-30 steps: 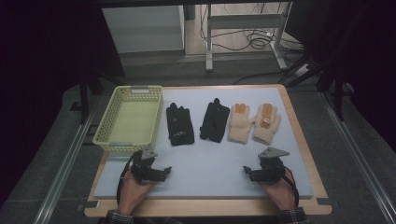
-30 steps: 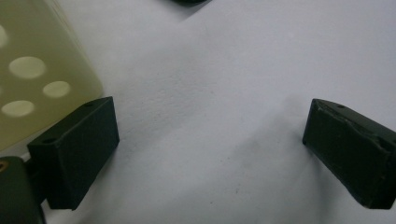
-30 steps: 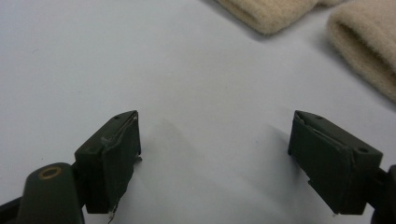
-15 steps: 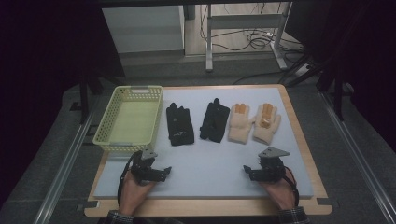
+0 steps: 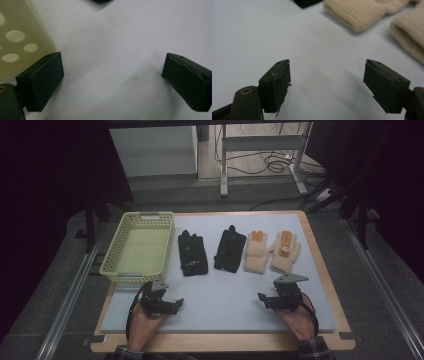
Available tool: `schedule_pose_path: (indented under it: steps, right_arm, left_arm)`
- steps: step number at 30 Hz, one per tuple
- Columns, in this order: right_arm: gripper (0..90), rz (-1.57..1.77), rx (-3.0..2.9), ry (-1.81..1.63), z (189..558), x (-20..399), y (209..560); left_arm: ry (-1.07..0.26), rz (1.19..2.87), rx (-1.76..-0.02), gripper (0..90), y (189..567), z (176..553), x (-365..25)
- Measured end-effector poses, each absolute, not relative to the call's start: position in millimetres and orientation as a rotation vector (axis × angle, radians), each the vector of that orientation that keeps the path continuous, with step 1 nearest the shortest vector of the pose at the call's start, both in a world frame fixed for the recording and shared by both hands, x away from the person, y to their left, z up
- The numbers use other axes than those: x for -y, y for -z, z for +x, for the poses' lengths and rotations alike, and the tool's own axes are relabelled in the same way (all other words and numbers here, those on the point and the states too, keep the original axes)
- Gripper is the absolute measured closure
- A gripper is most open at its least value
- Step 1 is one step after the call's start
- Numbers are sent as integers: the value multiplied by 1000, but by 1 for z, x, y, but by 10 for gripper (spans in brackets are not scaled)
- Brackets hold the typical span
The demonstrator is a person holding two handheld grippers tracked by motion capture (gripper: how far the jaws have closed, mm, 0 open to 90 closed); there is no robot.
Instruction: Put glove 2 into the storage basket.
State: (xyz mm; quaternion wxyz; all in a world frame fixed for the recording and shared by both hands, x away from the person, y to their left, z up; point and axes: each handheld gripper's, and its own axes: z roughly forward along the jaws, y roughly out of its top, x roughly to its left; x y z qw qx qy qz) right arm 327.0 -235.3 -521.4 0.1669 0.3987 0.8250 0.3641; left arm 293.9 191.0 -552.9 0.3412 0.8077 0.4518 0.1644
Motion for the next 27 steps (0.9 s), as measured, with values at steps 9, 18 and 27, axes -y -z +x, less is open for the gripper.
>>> schedule_pose_path:
  steps: [9, 18, 27]
  right_arm:
    - [224, 1082, -2393, -1066, 343, 220, 514]
    - [274, 993, -2431, -1075, 362, 197, 504]
    - [319, 933, -2449, -1067, 384, 174, 496]
  left_arm:
    - [-428, 2101, -1175, 45, 553, 294, -191]
    - [-428, 2100, -1176, 45, 553, 294, -191]
    - [-428, 2100, -1176, 45, 553, 294, -191]
